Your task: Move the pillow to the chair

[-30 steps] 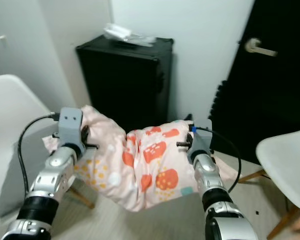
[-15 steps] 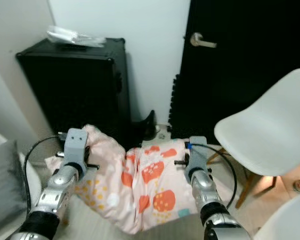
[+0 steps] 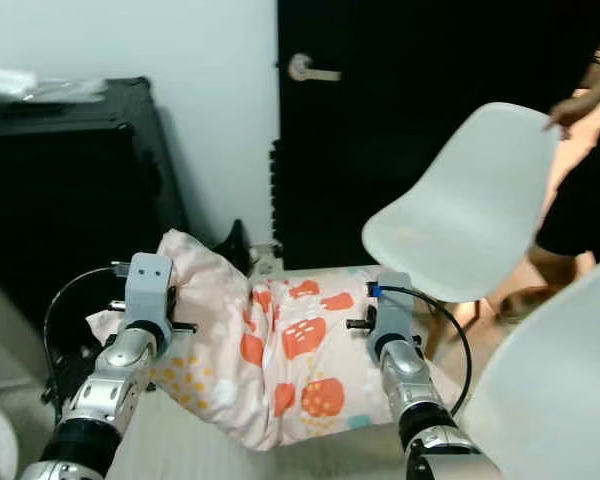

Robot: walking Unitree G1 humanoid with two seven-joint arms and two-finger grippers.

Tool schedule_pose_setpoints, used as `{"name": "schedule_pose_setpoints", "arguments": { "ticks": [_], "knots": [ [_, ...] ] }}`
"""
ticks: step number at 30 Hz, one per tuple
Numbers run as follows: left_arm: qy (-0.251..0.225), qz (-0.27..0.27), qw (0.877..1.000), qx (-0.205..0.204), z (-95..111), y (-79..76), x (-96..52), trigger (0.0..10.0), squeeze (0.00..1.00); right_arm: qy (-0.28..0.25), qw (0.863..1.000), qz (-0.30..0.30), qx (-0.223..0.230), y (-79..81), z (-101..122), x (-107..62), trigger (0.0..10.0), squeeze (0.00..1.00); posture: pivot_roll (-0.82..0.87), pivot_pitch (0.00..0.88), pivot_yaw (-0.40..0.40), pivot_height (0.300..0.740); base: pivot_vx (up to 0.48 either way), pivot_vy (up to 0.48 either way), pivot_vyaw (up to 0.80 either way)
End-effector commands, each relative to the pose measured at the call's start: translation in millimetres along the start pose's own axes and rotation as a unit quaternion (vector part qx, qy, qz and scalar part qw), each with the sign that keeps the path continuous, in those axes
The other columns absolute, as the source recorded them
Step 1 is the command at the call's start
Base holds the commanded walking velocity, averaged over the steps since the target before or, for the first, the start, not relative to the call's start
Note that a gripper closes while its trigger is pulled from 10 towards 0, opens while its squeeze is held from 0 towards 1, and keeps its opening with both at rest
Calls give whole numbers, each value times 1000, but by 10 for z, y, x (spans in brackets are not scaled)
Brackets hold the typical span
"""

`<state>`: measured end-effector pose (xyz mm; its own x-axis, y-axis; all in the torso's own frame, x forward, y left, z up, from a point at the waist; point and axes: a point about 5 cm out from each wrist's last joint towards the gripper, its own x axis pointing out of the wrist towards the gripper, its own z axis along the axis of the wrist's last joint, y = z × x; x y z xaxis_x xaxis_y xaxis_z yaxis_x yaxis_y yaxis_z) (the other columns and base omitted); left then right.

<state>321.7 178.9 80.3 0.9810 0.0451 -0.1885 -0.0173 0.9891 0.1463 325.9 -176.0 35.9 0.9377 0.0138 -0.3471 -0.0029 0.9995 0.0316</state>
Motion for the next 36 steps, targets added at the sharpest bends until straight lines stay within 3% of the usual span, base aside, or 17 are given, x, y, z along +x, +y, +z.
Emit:
{"name": "schedule_pose_setpoints", "arguments": {
  "ticks": [1,36],
  "knots": [
    [-17,-7,1000,-1,49,-52,12,10000,0,-25,1000,4,-1,29,110,25,10000,0,-12,11,-40,720,0,0,-800],
    [-3,-4,1000,-6,-49,-70,-30,10000,0,-23,1000,-17,7,-56,111,18,10000,0,-11,0,-45,720,0,0,-800]
  ]
}}
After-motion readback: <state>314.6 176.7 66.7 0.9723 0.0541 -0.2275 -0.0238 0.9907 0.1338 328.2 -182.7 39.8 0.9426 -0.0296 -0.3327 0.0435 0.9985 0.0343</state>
